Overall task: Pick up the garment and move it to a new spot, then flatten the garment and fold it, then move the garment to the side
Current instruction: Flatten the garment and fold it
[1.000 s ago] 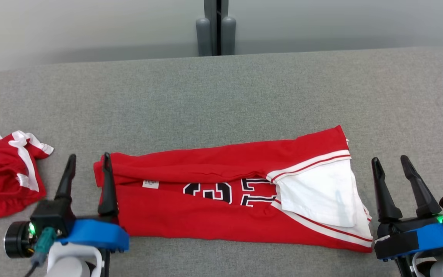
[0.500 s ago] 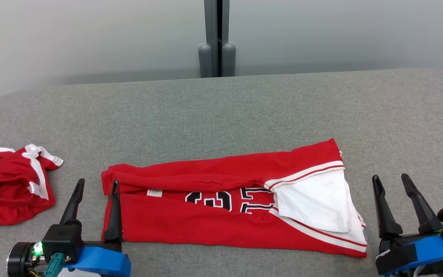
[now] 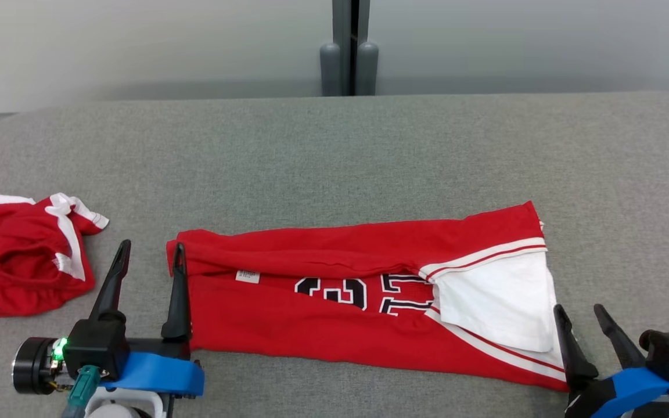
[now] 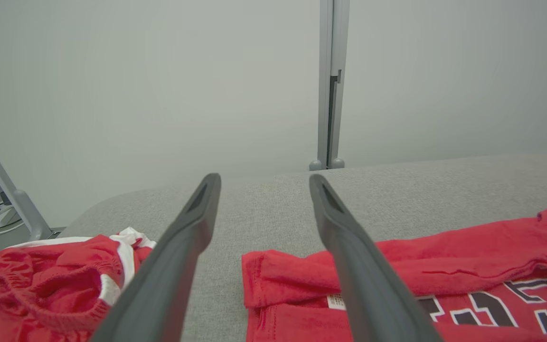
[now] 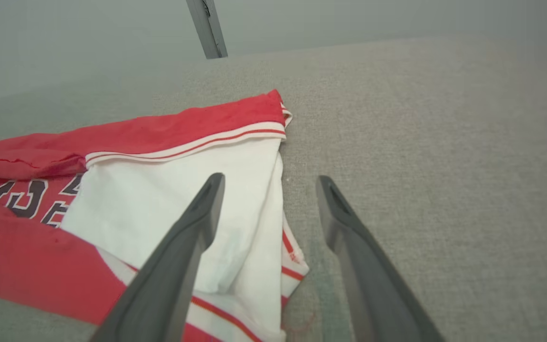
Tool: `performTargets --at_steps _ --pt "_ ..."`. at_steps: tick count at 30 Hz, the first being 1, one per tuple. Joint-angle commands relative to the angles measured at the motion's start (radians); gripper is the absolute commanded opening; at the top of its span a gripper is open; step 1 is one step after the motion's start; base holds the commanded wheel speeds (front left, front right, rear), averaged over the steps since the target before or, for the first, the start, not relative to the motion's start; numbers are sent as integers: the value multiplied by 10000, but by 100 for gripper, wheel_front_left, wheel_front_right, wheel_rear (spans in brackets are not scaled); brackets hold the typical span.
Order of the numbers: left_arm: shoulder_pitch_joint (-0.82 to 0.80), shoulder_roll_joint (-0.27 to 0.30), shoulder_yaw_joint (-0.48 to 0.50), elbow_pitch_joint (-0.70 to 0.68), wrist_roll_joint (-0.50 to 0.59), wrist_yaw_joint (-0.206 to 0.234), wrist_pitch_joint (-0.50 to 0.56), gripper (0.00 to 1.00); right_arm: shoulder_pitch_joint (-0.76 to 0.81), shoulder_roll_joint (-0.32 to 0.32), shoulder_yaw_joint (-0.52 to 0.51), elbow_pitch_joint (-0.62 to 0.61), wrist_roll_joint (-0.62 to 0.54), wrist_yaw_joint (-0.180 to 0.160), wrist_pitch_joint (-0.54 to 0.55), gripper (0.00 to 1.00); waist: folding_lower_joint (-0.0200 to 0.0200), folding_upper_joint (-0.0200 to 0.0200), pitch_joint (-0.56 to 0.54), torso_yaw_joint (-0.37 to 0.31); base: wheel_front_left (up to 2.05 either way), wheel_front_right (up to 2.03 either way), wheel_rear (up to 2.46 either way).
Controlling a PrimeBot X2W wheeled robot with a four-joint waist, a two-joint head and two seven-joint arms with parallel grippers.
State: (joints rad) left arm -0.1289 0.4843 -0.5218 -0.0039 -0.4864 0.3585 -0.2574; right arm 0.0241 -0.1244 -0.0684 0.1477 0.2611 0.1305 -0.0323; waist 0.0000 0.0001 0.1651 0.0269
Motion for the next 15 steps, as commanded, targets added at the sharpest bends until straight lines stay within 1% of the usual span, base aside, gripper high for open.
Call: performTargets --at_steps 1,7,9,10,11,12,13,15 --pt "-289 -128 106 -106 168 -77 -60 100 -365 -95 15 505 82 5 -59 100 0 -1 340 314 0 0 0" --pt "-588 -512 495 -337 670 -324 -81 100 -1177 -271 127 2545 327 5 -54 100 0 -1 691 769 0 0 0" --pt "-581 -653 665 -392 855 -426 -83 100 -1399 -309 367 3087 511 5 24 100 0 -1 738 897 0 0 0" --pt "-564 -723 762 -398 952 -493 -84 100 -1425 -298 578 3320 669 10 155 77 0 -1 749 951 0 0 0" --pt "-531 -782 839 -402 1016 -537 -83 100 -1466 -324 783 3471 809 22 247 42 0 -1 751 977 0 0 0" --pt "-474 -838 914 -399 1071 -597 -83 100 -1508 -374 936 3568 932 31 195 15 0 -1 748 1003 0 0 0" --pt "-417 -898 1002 -391 1133 -660 -84 100 -1543 -408 1071 3652 1062 31 184 0 0 -1 739 1018 0 0 0" --pt "-383 -958 1100 -379 1180 -695 -84 100 -1576 -458 1183 3692 1182 31 108 0 0 -1 727 1027 0 0 0"
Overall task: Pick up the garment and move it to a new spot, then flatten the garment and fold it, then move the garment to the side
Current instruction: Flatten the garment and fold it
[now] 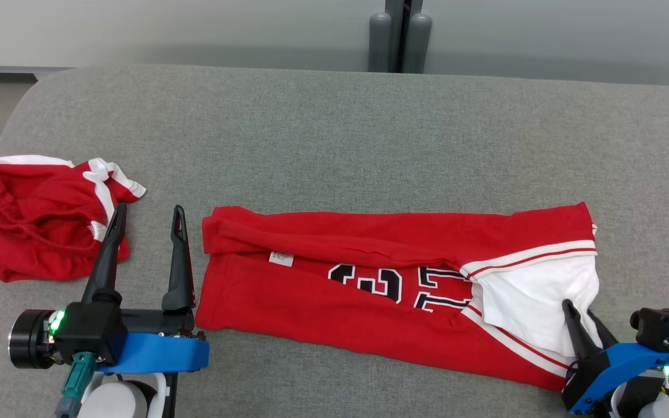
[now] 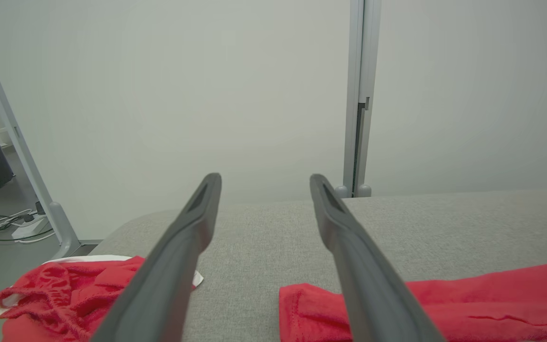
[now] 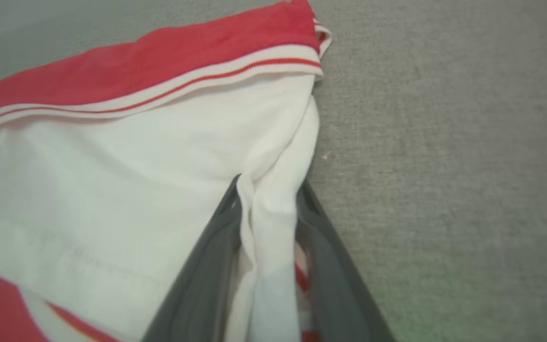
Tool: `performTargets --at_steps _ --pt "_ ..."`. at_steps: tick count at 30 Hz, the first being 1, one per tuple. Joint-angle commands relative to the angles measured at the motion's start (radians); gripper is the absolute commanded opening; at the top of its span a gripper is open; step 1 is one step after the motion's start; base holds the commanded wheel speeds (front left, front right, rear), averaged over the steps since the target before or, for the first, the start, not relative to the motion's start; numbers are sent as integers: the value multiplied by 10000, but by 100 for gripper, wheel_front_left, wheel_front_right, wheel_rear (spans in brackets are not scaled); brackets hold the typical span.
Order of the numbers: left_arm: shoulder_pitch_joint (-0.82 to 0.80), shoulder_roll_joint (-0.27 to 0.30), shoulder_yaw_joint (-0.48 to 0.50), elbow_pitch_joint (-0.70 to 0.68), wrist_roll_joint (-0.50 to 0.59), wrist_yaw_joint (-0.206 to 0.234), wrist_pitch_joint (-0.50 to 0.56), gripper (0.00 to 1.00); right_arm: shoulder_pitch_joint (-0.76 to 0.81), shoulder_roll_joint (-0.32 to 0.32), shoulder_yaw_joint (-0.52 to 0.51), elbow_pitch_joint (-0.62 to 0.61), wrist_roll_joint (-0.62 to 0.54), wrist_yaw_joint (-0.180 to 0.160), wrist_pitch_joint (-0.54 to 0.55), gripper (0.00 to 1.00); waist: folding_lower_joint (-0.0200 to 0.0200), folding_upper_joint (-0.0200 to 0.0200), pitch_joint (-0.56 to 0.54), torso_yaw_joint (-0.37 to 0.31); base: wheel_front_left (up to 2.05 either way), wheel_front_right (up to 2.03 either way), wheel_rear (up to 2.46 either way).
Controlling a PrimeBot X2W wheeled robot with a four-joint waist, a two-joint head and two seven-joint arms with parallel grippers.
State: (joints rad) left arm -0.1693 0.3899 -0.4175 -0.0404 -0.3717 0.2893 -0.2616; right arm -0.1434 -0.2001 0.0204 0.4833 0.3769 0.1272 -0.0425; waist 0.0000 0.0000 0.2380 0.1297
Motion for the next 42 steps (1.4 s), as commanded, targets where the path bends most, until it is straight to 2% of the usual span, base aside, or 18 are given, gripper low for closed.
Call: performTargets --at_steps 1,9,16,20,25,30,35,38,42 --pt "49 -73 127 -3 67 -69 -42 100 103 222 353 326 121 61 103 0 0 0 -16 4 0 0 0" --pt "415 -441 594 97 441 -424 -44 100 275 -375 166 37 541 28 -633 0 0 0 -174 -246 0 0 0" --pt "568 -631 866 184 667 -668 -44 100 348 -1071 -670 -17 635 28 -881 0 0 0 -252 -608 0 0 0" --pt "614 -724 963 256 763 -777 -44 100 358 -1417 -1035 -4 482 30 -678 0 0 0 -364 -786 0 0 0" --pt "748 -858 1033 357 847 -909 -45 100 5 -1584 -904 -841 64 34 -119 0 0 0 -548 -980 0 0 0" --pt "821 -945 1099 484 921 -1040 -45 100 -298 -1385 -64 -2558 -633 36 1058 0 0 0 -729 -1069 0 0 0" --pt "787 -1008 1138 529 985 -1114 -45 100 -705 -1010 1363 -4093 -767 36 2340 0 0 0 -815 -977 0 0 0" --pt "735 -1075 1172 533 1020 -1126 -45 100 -1094 -647 2402 -4341 -491 36 2672 0 0 0 -763 -834 0 0 0" --pt "622 -1225 1216 565 1062 -1175 -44 100 -1693 162 3527 -3806 -32 38 2623 0 0 0 -619 -584 0 0 0"
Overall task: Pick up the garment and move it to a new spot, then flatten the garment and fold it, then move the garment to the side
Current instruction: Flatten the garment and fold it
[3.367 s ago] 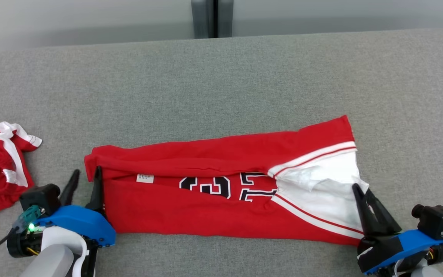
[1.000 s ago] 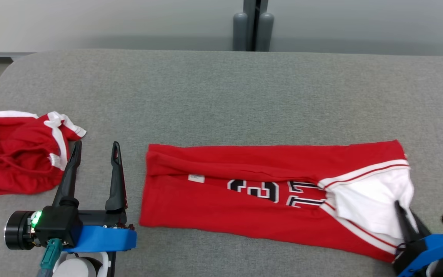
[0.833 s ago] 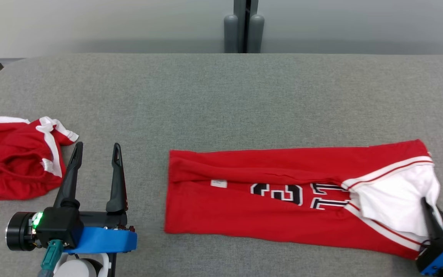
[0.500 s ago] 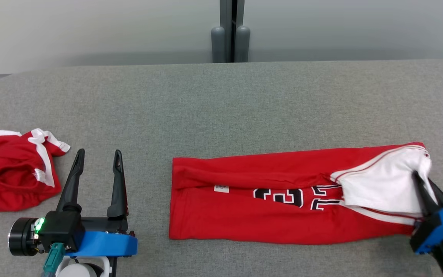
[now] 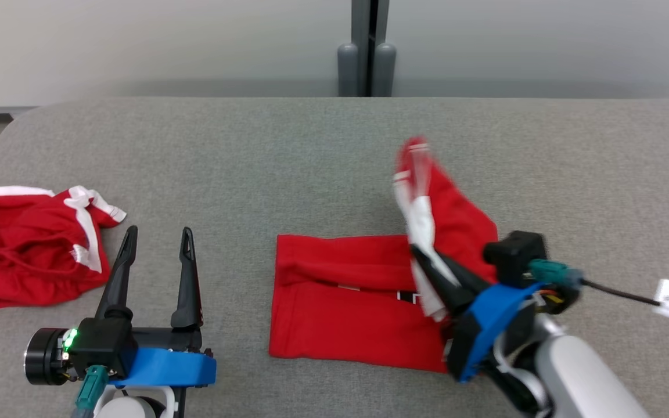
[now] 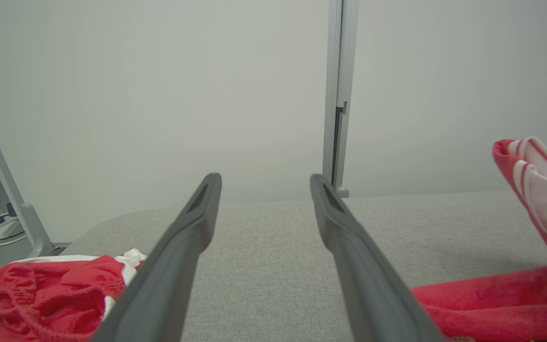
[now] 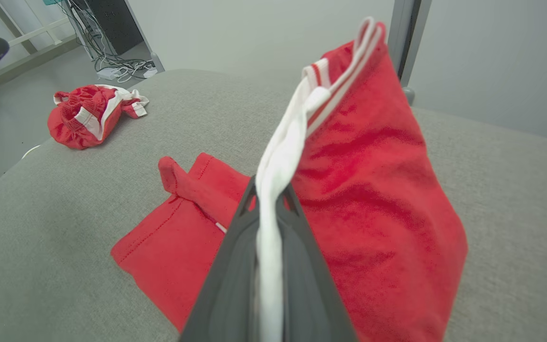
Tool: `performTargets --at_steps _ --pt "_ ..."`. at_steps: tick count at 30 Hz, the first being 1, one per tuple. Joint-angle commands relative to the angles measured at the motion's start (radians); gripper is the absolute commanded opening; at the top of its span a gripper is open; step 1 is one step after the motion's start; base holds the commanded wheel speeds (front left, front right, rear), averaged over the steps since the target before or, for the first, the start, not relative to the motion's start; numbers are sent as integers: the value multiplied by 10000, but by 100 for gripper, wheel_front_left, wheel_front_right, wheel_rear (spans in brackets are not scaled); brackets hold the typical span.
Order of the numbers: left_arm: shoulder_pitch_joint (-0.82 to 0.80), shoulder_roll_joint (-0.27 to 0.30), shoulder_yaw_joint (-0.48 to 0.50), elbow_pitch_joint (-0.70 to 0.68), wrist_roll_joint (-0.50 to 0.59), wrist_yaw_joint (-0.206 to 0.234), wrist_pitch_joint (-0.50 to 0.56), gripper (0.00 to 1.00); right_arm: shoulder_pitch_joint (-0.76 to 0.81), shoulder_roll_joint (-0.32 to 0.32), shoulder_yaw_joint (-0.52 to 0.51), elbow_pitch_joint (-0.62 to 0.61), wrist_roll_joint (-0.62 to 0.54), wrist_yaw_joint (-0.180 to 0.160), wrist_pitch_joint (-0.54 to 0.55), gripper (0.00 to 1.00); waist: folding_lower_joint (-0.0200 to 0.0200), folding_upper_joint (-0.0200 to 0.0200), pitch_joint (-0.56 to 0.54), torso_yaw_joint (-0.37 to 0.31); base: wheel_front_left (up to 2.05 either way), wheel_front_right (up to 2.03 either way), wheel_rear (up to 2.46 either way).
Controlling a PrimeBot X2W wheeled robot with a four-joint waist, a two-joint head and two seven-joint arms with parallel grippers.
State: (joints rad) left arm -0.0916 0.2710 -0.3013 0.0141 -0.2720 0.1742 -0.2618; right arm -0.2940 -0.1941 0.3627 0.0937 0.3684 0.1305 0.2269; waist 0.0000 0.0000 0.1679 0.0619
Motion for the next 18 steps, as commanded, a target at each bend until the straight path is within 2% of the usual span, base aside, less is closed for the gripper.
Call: performTargets --at_steps 1,6,11,12,13,14,15,16,17,18 --pt "-168 -72 66 61 67 -38 -42 100 -351 331 335 292 176 5 -132 0 0 0 127 171 0 0 0" --pt "-368 -236 95 209 155 -140 -43 100 -983 1107 1274 1627 898 5 -462 0 0 0 390 548 0 0 0" --pt "-490 -427 172 348 237 -298 -42 100 -1430 1366 1888 2810 1366 5 -914 0 0 0 621 805 0 0 0" --pt "-521 -453 193 365 268 -330 -42 100 -1472 1385 1983 2970 1519 5 -1025 17 0 0 666 829 0 0 0" --pt "-536 -471 224 393 288 -334 -42 100 -1529 1409 2104 3126 1595 5 -1185 28 0 0 685 833 0 0 0" --pt "-528 -493 249 426 292 -361 -42 100 -1589 1420 2174 3287 1701 5 -1339 28 0 0 699 833 0 0 0" --pt "-530 -527 269 453 324 -392 -43 100 -1652 1426 2274 3395 1794 5 -1503 36 0 0 715 841 0 0 0" --pt "-540 -557 301 472 353 -408 -42 100 -1758 1433 2372 3486 1850 5 -1700 82 0 0 728 839 0 0 0" --pt "-548 -591 334 488 377 -431 -42 100 -1836 1437 2486 3522 1965 5 -1915 100 0 0 734 835 0 0 0" --pt "-549 -625 363 507 386 -437 -42 100 -1904 1436 2624 3531 2006 5 -2135 100 0 0 733 828 0 0 0"
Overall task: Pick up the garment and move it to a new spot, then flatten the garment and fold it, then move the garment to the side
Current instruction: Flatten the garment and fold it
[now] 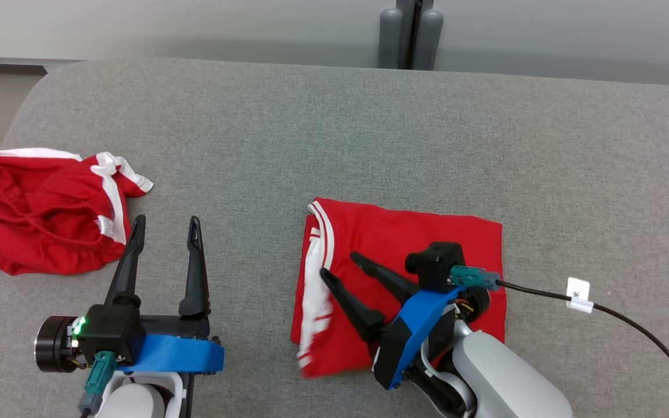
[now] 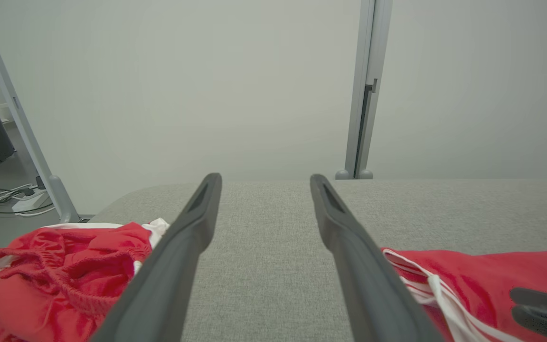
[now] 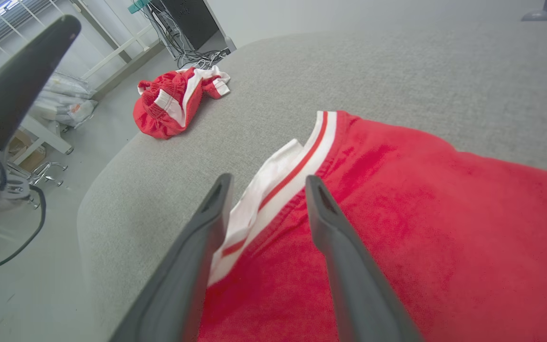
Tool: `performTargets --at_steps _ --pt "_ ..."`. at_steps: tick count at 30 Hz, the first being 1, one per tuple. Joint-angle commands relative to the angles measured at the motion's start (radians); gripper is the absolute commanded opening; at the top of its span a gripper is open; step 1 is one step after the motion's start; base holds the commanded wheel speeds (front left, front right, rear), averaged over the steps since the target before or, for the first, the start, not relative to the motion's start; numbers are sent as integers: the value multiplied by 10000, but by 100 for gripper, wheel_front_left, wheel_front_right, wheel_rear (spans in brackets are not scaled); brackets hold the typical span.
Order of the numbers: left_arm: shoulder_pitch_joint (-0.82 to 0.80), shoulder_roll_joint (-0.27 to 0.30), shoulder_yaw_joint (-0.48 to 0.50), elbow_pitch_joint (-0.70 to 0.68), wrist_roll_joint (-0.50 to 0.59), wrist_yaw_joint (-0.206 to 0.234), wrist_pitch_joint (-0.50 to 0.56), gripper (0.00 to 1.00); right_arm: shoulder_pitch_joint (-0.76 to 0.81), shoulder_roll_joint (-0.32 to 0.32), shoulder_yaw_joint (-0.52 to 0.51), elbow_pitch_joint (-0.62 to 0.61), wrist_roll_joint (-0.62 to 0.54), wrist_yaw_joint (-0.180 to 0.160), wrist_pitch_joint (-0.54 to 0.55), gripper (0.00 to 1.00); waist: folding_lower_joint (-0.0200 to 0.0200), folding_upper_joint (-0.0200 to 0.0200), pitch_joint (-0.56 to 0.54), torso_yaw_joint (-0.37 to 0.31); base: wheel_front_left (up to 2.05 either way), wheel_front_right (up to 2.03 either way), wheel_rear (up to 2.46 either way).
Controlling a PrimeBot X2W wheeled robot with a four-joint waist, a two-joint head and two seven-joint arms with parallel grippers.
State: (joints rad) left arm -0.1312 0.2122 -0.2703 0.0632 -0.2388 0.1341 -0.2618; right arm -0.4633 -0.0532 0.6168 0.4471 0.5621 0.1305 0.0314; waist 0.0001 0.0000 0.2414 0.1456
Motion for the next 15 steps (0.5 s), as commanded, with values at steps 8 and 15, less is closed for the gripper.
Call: performTargets --at_steps 8,15 --pt "89 -110 287 129 251 -130 -42 100 -591 -50 -61 -647 -525 5 -2294 100 -1 0 -198 -355 0 0 0" --pt "269 -24 444 363 339 -188 -42 100 569 -756 -2597 -1548 -1535 5 -2725 100 -1 0 -489 -823 0 0 0"
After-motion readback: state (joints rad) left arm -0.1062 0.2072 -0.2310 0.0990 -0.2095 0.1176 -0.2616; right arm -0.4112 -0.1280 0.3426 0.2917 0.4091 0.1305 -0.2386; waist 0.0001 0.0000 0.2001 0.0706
